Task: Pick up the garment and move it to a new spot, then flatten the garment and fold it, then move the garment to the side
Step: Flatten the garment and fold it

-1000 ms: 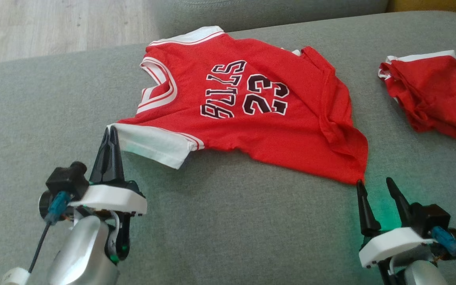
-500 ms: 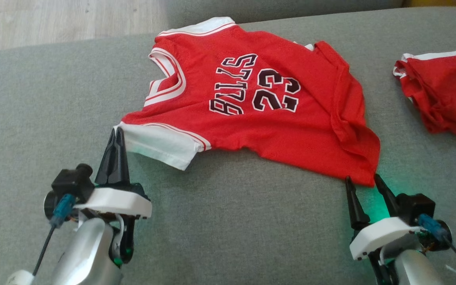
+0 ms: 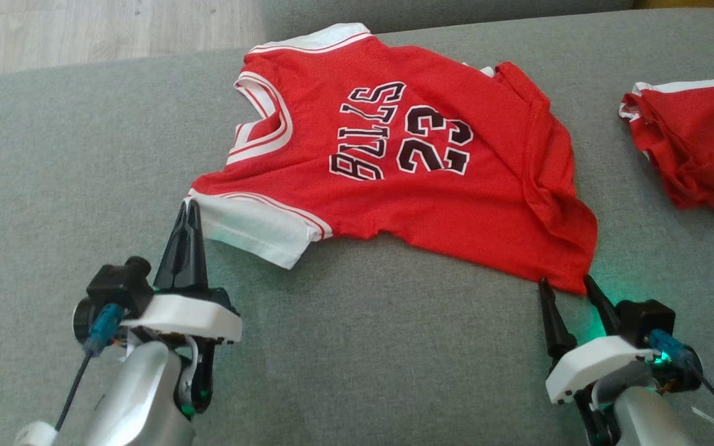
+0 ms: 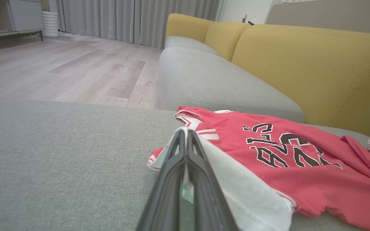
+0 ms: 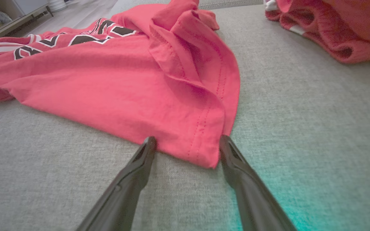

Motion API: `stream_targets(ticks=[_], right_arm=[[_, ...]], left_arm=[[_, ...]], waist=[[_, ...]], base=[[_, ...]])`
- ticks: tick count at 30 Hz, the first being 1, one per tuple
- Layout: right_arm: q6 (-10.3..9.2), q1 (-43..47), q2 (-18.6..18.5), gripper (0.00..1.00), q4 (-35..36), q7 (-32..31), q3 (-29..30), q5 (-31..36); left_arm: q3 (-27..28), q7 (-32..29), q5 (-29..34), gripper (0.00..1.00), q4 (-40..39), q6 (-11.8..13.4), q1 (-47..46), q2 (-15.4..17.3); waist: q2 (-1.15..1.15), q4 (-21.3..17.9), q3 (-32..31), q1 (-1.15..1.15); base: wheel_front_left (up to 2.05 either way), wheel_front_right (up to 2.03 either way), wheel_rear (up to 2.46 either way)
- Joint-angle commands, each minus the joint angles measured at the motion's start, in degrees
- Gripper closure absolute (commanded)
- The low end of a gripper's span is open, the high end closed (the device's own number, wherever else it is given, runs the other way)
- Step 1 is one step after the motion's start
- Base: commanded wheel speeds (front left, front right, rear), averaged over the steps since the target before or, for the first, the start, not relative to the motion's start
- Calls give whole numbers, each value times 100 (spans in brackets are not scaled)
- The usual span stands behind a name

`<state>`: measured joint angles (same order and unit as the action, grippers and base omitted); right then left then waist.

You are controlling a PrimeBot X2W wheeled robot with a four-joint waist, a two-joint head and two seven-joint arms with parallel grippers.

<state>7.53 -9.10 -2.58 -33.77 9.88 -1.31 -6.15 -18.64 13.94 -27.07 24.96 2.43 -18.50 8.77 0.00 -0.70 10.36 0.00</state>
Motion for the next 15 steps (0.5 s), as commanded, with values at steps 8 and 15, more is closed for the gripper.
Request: stream_targets(ticks=[8, 15], right_arm=[[-4, -277, -30, 0, -180, 9, -45, -49], [-4, -364, -30, 100, -362, -21, -13, -103]], left_arm=[[122, -20, 43, 100, -246, 18, -246, 163], [102, -19, 24, 100, -257, 38, -262, 185]], waist=[[0, -27, 36, 0], [0, -26, 11, 0]], base=[[0, 0, 0], [0, 0, 0]])
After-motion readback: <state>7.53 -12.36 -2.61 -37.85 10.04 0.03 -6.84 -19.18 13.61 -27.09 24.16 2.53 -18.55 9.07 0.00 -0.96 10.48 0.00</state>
